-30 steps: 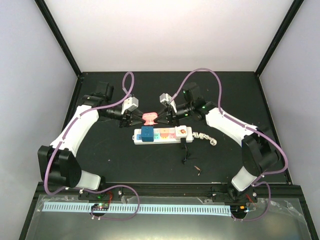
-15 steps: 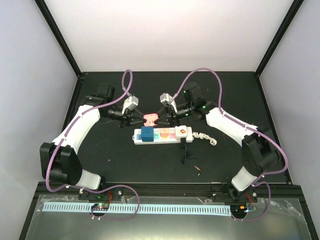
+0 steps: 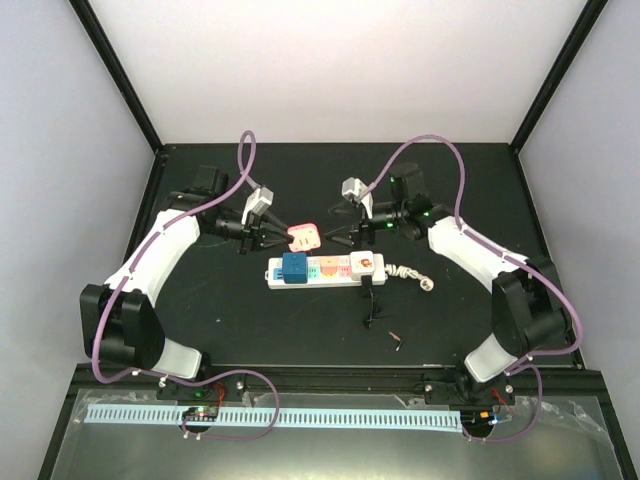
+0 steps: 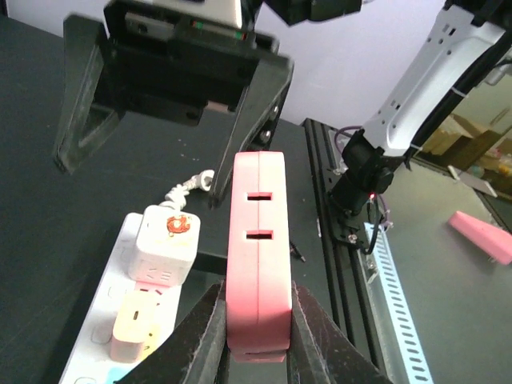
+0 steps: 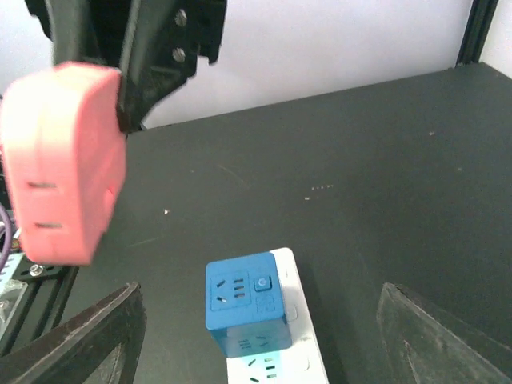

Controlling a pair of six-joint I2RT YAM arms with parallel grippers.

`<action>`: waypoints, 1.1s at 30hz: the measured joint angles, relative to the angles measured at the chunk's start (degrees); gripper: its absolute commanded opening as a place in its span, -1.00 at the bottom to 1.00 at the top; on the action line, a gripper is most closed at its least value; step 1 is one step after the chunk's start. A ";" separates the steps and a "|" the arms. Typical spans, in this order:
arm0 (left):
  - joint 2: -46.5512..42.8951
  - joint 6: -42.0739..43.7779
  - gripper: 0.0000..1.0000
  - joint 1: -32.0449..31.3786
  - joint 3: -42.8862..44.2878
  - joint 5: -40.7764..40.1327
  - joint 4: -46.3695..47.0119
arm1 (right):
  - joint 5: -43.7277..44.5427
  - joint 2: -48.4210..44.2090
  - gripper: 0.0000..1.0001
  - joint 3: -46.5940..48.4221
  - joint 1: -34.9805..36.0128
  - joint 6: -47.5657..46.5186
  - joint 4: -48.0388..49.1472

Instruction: Pull the plug off the socket

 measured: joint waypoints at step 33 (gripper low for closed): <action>-4.96 -19.71 -0.97 0.37 -8.22 3.48 22.51 | 6.23 1.40 0.67 -5.75 7.21 11.85 16.37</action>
